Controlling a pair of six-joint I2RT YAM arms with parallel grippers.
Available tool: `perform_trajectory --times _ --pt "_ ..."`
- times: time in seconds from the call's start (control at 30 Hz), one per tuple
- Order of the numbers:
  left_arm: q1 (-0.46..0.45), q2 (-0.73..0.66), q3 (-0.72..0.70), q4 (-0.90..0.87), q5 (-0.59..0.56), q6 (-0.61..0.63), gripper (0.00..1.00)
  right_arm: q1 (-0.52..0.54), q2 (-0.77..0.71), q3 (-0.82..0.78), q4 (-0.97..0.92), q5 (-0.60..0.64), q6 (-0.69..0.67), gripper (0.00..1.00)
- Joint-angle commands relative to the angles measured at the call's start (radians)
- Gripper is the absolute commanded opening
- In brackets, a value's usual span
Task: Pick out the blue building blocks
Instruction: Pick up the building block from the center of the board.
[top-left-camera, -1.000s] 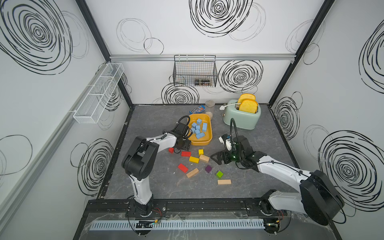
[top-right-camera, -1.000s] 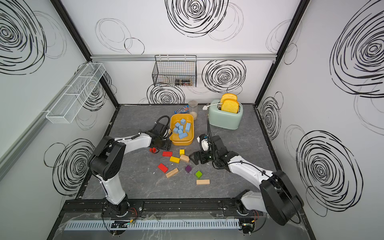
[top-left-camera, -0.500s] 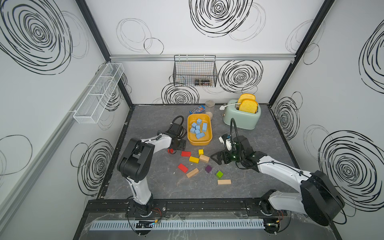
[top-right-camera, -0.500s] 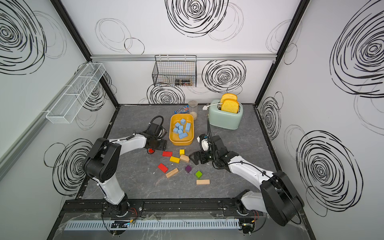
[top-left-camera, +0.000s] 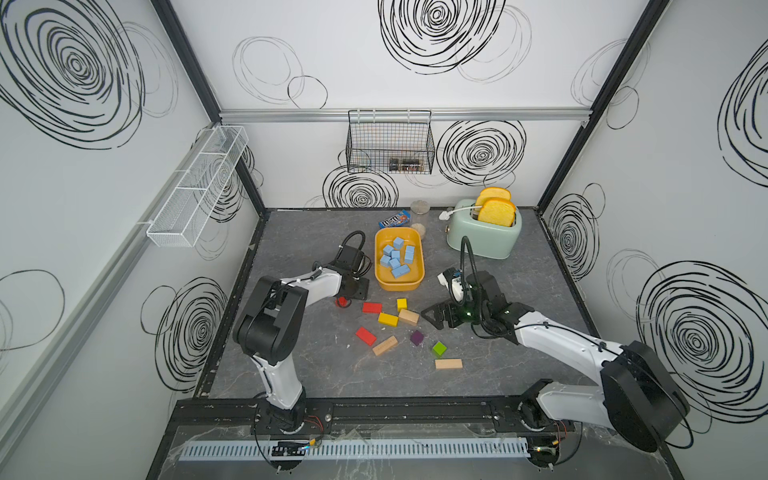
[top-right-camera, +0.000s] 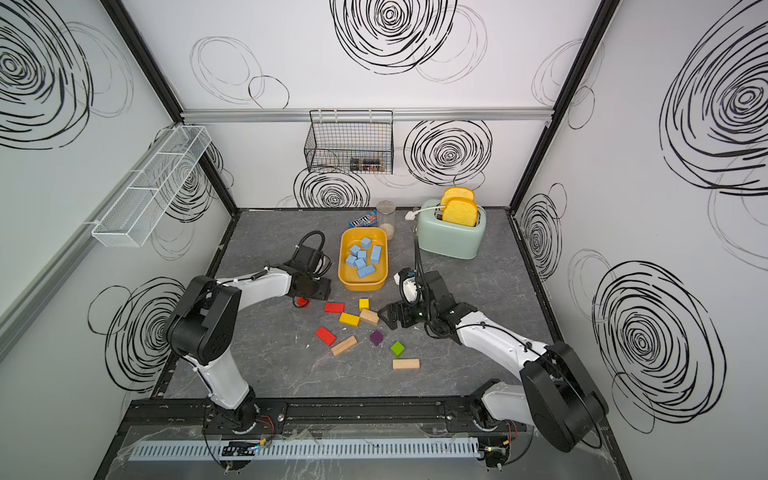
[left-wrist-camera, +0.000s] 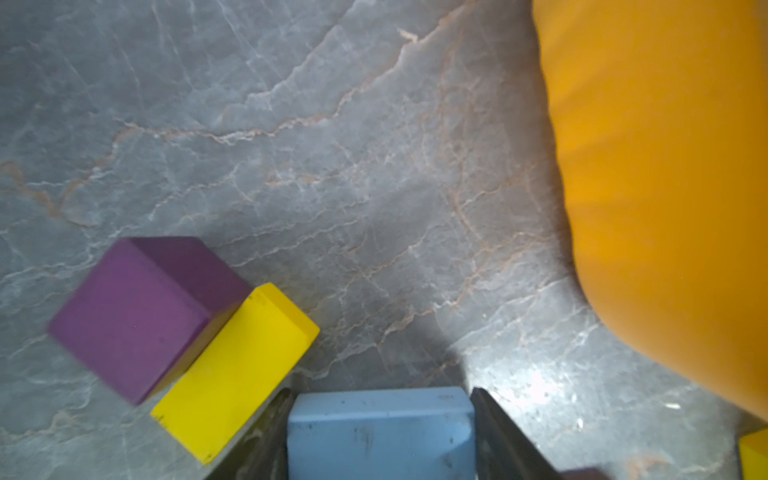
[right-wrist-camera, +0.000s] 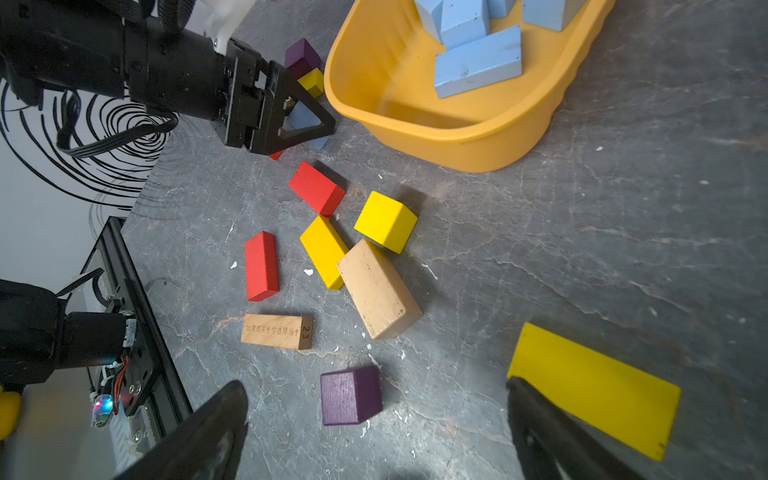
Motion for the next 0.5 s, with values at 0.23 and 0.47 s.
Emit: perform_trajectory --times 0.23,0.47 --pt "-0.028 -0.010 0.014 -0.112 0.036 -0.026 0.59 0.006 -0.023 0.016 -0.011 0.001 -0.009 0.98" --pt "-0.040 -0.098 0.054 -0.161 0.017 -0.026 0.58 0.004 -0.027 0.042 -0.024 -0.005 0.001 0.98"
